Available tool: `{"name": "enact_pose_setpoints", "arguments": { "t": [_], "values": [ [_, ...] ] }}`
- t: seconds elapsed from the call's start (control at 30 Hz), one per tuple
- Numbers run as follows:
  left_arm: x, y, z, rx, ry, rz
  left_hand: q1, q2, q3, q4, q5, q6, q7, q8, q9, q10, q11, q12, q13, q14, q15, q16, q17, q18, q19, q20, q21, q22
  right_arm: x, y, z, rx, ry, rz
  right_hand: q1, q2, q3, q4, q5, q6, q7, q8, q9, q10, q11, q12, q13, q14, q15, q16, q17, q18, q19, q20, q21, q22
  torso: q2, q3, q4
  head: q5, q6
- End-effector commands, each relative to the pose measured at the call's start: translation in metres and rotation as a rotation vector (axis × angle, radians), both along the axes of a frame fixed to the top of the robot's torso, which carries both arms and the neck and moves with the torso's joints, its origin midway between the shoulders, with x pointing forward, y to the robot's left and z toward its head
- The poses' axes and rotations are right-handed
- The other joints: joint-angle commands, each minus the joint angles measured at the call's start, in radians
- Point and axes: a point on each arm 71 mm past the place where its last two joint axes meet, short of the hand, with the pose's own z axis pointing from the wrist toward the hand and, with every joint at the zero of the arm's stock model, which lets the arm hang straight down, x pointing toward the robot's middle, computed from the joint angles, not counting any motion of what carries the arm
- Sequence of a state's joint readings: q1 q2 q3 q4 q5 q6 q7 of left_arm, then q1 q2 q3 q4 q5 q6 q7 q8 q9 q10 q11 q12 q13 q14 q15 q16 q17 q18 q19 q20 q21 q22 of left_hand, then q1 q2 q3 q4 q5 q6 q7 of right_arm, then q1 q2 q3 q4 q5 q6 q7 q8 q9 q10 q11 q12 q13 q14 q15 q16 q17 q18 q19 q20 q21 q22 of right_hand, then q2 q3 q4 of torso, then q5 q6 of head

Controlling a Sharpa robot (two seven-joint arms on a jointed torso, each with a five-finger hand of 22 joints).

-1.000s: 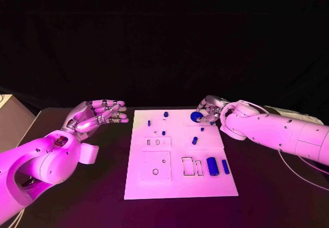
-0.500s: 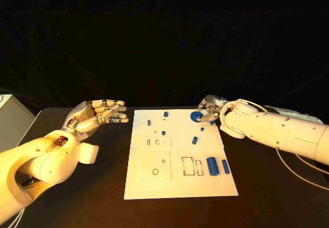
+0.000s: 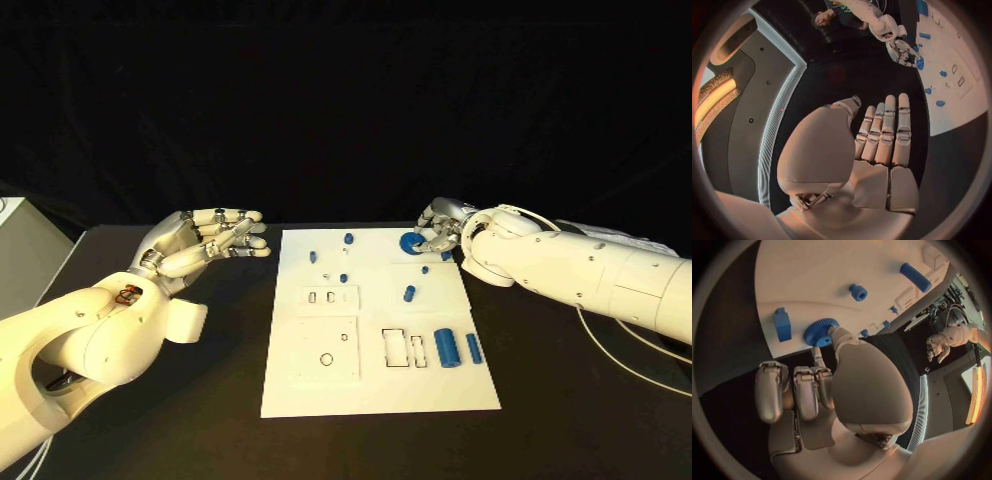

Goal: Assemble the parts on the task board

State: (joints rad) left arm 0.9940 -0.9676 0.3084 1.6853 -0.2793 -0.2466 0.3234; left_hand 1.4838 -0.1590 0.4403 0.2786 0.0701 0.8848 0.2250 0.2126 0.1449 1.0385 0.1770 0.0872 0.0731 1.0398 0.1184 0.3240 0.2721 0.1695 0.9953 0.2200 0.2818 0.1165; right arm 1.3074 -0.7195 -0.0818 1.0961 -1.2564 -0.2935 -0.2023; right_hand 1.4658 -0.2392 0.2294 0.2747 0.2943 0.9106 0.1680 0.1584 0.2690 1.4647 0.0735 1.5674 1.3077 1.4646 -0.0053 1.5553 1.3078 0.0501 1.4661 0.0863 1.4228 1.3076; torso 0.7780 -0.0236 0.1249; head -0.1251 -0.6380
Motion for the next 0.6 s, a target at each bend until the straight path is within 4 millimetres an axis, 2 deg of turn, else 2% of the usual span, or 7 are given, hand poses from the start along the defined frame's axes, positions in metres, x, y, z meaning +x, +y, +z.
{"name": "enact_pose_setpoints", "arguments": {
  "t": [0.03, 0.23, 0.4, 0.6],
  "values": [
    [-0.001, -0.003, 0.001, -0.004, -0.004, -0.023, 0.000, -0.007, 0.003, 0.000, -0.006, -0.002, 0.011, 0.001, 0.000, 0.006, -0.002, -0.003, -0.002, -0.002, 0.000, 0.006, 0.001, 0.013, 0.003, -0.003, 0.004, 0.001, -0.002, 0.001, -0.008, -0.017, 0.051, 0.009, -0.002, 0.011, 0.001, 0.005, 0.007, -0.005, -0.001, 0.006, 0.001, 0.099, 0.008, -0.002, 0.256, 0.097, 0.006, 0.005, 0.220, -0.011, 0.060, 0.007, 0.003, 0.077, 0.000, 0.0000, -0.0011, 0.001, -0.001],
    [-0.001, -0.003, 0.000, -0.004, -0.003, -0.024, 0.000, -0.007, 0.003, 0.000, -0.006, -0.002, 0.011, 0.001, 0.000, 0.006, -0.002, -0.003, -0.002, -0.002, 0.000, 0.006, 0.001, 0.013, 0.003, -0.003, 0.004, 0.001, -0.002, 0.004, -0.005, 0.003, 0.016, 0.020, -0.001, 0.020, 0.013, 0.007, 0.054, 0.019, -0.006, 0.024, 0.006, 0.106, 0.004, 0.003, 0.263, 0.098, 0.003, 0.006, 0.222, -0.011, 0.059, 0.007, 0.009, 0.085, 0.000, -0.0003, -0.0008, 0.001, -0.001],
    [-0.001, -0.003, 0.000, -0.003, -0.003, -0.024, 0.000, -0.007, 0.003, 0.000, -0.006, -0.002, 0.011, 0.001, 0.000, 0.006, -0.002, -0.003, -0.002, -0.002, 0.000, 0.006, 0.001, 0.013, 0.003, -0.003, 0.004, 0.001, -0.004, 0.008, -0.001, 0.017, -0.043, 0.029, 0.011, 0.033, 0.056, 0.000, 0.092, 0.060, -0.020, 0.046, 0.012, 0.106, -0.009, 0.003, 0.263, 0.098, -0.008, 0.006, 0.223, -0.013, 0.060, -0.001, 0.018, 0.097, -0.001, -0.0009, -0.0005, 0.001, 0.000],
    [-0.001, -0.003, 0.000, -0.003, -0.002, -0.025, 0.000, -0.007, 0.003, 0.000, -0.006, -0.002, 0.011, 0.001, 0.000, 0.006, -0.002, -0.003, -0.002, -0.002, 0.000, 0.006, 0.001, 0.013, 0.003, -0.003, 0.004, 0.001, -0.010, 0.022, 0.007, 0.005, -0.145, 0.068, 0.013, 0.037, 0.095, -0.008, 0.107, 0.090, -0.032, 0.063, 0.017, 0.106, -0.019, 0.003, 0.263, 0.098, -0.017, 0.006, 0.225, -0.016, 0.063, -0.009, 0.031, 0.113, -0.001, -0.0009, -0.0011, 0.001, 0.003]
  ]
}}
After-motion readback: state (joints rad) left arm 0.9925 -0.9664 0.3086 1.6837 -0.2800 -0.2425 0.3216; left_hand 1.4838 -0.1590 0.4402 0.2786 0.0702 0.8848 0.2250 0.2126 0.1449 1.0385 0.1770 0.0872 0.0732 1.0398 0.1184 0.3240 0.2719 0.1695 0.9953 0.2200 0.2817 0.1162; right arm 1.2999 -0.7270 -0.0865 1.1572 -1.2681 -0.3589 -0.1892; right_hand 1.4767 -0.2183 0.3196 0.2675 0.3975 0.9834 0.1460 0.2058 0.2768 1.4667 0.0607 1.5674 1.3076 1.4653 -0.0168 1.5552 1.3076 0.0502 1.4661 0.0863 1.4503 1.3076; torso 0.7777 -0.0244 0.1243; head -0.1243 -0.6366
